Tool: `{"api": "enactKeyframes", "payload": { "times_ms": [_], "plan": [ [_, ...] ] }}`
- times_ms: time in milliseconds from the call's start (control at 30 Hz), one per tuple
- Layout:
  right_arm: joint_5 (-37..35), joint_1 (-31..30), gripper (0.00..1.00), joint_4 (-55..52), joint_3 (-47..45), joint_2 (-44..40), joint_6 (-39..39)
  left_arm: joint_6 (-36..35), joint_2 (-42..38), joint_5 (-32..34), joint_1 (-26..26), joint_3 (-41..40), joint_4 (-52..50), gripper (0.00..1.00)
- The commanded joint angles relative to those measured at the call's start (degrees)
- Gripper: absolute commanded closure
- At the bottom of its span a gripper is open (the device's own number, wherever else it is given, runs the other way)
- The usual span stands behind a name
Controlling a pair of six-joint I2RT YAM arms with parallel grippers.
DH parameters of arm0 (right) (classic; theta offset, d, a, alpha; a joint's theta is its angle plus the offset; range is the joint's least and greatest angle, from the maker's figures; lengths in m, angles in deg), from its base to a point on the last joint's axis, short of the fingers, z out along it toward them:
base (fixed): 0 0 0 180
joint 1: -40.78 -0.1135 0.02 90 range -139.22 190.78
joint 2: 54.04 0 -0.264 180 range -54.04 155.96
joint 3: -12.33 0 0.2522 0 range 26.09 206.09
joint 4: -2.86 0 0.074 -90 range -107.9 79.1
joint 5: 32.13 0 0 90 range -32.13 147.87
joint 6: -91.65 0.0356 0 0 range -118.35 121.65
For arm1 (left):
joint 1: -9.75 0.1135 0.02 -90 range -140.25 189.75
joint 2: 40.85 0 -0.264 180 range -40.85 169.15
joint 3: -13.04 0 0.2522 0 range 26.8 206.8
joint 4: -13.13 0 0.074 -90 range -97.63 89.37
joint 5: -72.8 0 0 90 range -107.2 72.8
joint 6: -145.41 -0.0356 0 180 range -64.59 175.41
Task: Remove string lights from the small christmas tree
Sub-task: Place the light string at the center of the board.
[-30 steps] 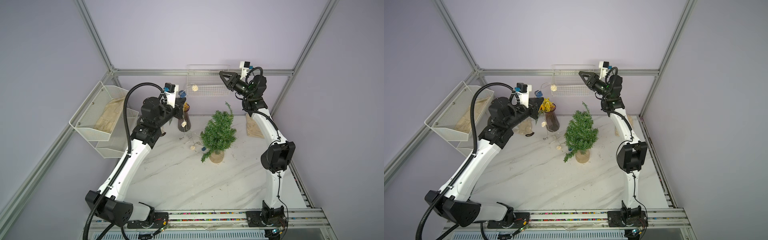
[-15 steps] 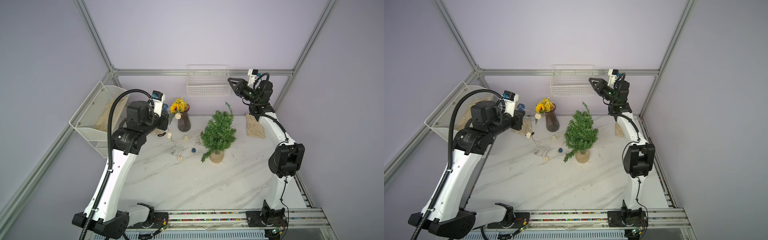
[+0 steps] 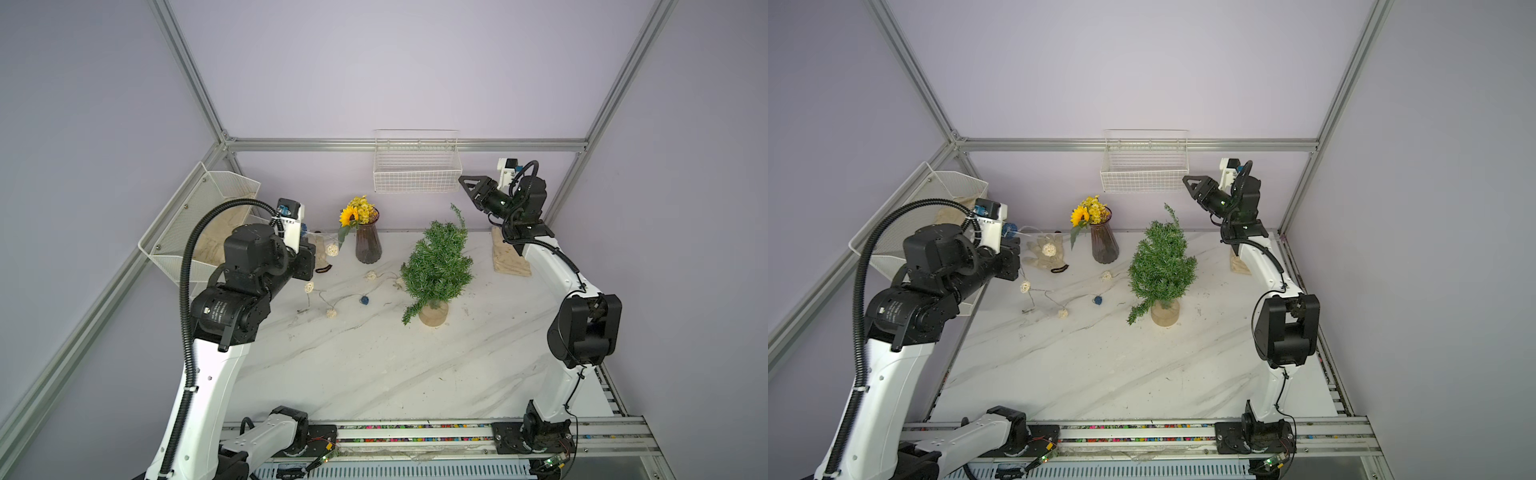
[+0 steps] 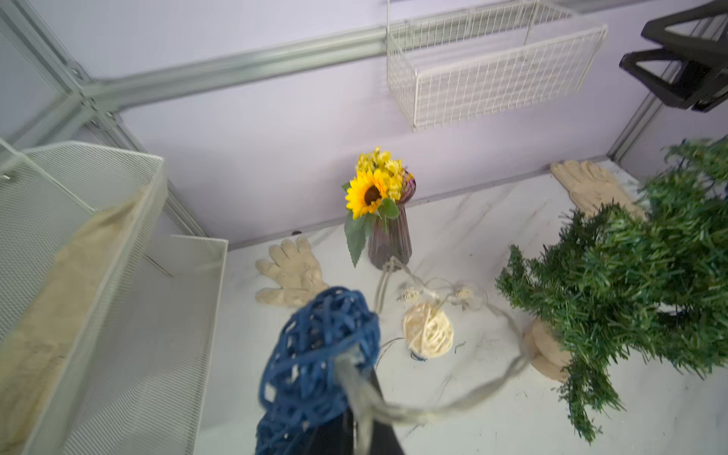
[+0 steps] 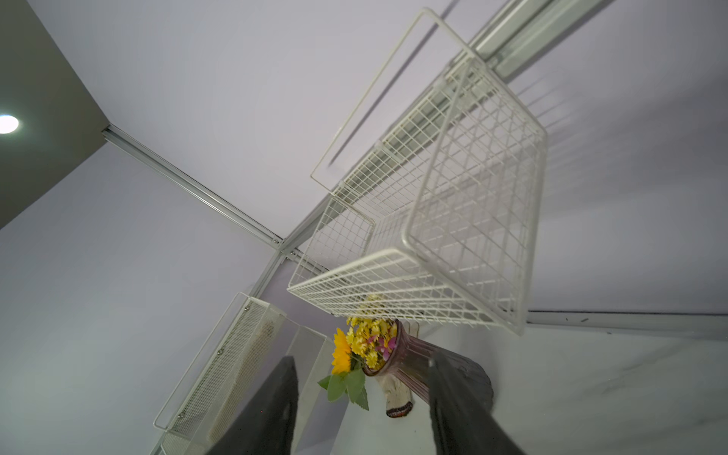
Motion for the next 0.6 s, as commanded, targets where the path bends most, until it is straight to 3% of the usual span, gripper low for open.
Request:
{"api": "enactKeyframes", "payload": {
  "times_ms": [0, 200, 367, 567],
  "plan": [
    [-2.0, 1.2, 0.44, -0.9, -4.9, -5.2, -2.4, 3.7, 1.4, -6.4, 0.1, -9.2, 6.7, 0.95],
    [-1.1, 2.1, 0.44, -1.0, -12.0, -8.8, -2.3, 9.3, 4.8, -9.4, 0.2, -21.9, 22.3, 0.92],
    [-0.9, 2.3, 0.44, -1.2, -17.0, -10.7, -2.9, 16.2, 12.4, -13.1, -0.8, -29.5, 37.3, 0.88],
    [0.1, 3.2, 0.44, -1.6, -20.5, -11.8, -3.6, 16.9, 24.7, -14.0, -4.6, -31.9, 49.3, 0.84]
  ]
}}
